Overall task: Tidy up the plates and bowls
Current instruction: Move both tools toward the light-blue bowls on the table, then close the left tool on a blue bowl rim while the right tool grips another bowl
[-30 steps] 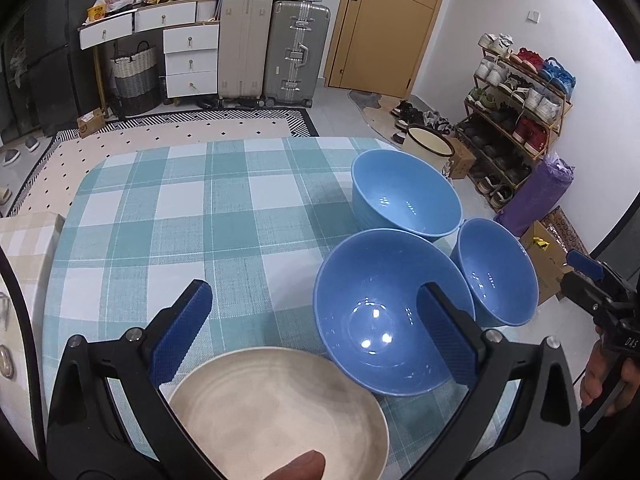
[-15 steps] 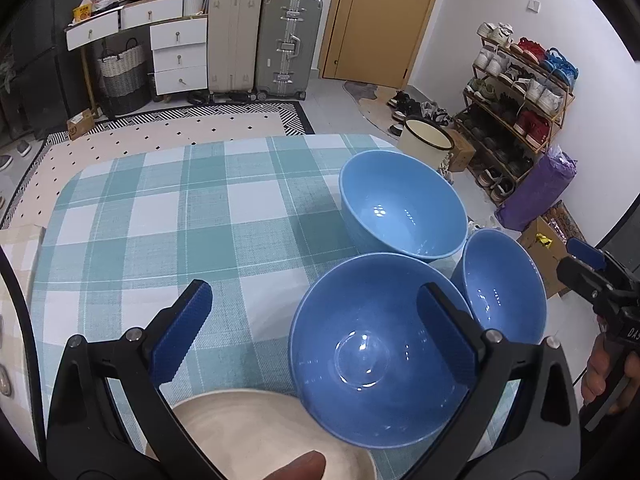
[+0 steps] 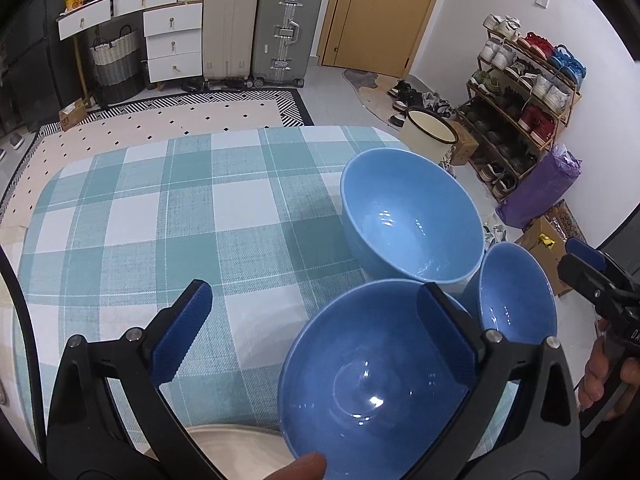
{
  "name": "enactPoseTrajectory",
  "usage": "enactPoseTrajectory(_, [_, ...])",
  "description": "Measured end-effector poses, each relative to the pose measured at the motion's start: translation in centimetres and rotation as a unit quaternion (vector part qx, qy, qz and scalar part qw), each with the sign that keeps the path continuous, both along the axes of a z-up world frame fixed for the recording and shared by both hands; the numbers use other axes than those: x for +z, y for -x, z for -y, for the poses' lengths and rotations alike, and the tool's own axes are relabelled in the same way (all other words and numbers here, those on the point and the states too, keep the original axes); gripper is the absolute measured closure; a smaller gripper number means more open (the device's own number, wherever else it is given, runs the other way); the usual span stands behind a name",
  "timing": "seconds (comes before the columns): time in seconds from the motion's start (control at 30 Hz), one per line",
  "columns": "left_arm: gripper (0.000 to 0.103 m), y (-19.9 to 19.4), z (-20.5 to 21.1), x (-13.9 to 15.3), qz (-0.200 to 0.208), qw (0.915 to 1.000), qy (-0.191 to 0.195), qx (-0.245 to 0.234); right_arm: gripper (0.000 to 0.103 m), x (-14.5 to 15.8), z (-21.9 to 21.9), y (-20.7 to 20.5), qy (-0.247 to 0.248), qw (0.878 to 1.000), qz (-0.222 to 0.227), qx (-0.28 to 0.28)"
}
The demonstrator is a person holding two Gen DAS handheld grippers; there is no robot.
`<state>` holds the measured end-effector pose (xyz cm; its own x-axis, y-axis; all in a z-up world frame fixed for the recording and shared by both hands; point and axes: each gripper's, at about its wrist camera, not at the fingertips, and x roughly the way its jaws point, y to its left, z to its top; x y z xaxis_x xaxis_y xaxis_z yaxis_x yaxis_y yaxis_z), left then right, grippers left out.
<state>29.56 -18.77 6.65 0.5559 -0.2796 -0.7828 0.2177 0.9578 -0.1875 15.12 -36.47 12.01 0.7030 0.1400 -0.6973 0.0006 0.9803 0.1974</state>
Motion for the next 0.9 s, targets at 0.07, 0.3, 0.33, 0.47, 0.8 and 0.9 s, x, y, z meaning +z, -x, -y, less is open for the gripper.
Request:
enactPoseTrajectory(0.07, [0.001,-0.6,0.2,-0.2,-0.002,1.0,0.0,0.0,0.002,-0.2,0.2,-0.5,0.003,1.0,-0.002,-0.001])
enactPoseTrajectory(0.3, [0.001,-2.7,0.9,-1.1,-0.015,0.9999,0.003,0.003,0.004,-1.2,0.4,-2.1,0.004,1.0,-0.009,-0.002])
enactPoseTrajectory(0.33, [0.003,-2.9,1.0,-1.2,-0.018,0.9998,0.004,0.004,0.005,-1.3,0.5,-2.4,0.004,1.0,-0.01,-0.002])
enactPoseTrajectory(0.47, [0.015,-4.0,1.3,-1.9,-0.025,0.9997,0.005,0.006,0.014,-1.7,0.9,-3.4,0.003,1.0,-0.018,0.0])
enactPoseTrajectory(0.8, [0.03,-5.8,2.2,-3.0,-0.041,0.999,0.018,0.007,0.025,-3.2,1.5,-5.8,0.0,0.999,-0.036,0.005])
enactPoseTrajectory(0.9, [0.031,-6.2,2.7,-3.2,-0.042,0.999,0.013,0.005,0.027,-3.9,1.7,-6.4,-0.005,0.999,-0.045,0.007])
